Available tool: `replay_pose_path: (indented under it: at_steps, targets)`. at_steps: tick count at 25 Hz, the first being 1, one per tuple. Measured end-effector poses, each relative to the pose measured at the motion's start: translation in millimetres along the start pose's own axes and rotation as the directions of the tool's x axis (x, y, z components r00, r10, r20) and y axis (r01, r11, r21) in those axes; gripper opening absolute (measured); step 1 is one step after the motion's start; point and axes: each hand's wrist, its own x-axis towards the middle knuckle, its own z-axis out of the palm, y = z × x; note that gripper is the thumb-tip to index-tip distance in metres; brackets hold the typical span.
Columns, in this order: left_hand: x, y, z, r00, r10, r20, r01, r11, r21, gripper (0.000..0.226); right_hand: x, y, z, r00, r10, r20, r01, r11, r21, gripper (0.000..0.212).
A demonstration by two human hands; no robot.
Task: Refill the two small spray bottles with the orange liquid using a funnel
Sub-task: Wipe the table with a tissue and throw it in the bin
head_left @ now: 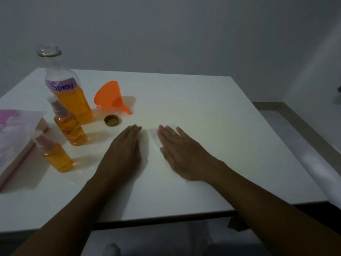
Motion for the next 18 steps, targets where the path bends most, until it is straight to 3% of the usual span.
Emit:
replay_pose_path:
  at_steps: [5,10,12,15,18]
  targets:
    - [-3.0,-4.5,7.1,0.998,-0.034,-0.058,0.031,0.999,-0.044,0.047,-24.4,58.3,-3.0,0.979,0.201,-0.008,-0.201,0.975,-0.096,0.068]
    - [2.8,-7.8,9.6,1.0,0.013,-0.007,-0.013,1.0,-0.004,0.042,-42.2,121.3,-18.3,0.84,0.537,0.076,-0.52,0.838,-0.169,0.059]
    - [3.5,-6.2,9.0,1.0,0.01,-0.001,-0.01,1.0,0.008,0.042,-16.9,109.9,-9.1,0.806,0.59,0.051,-0.585,0.806,-0.083,0.055]
    - [3.2,-4.7,7.5,1.0,-0.003,0.018,0.003,1.0,0.009,0.046,13.6,70.0,5.2,0.892,0.452,-0.012,-0.45,0.891,0.063,0.054]
    - [3.7,-5.6,6.3,0.999,-0.016,0.039,0.015,1.0,0.018,0.048,-0.6,28.1,8.0,0.995,0.101,0.002,-0.099,0.968,0.229,0.059]
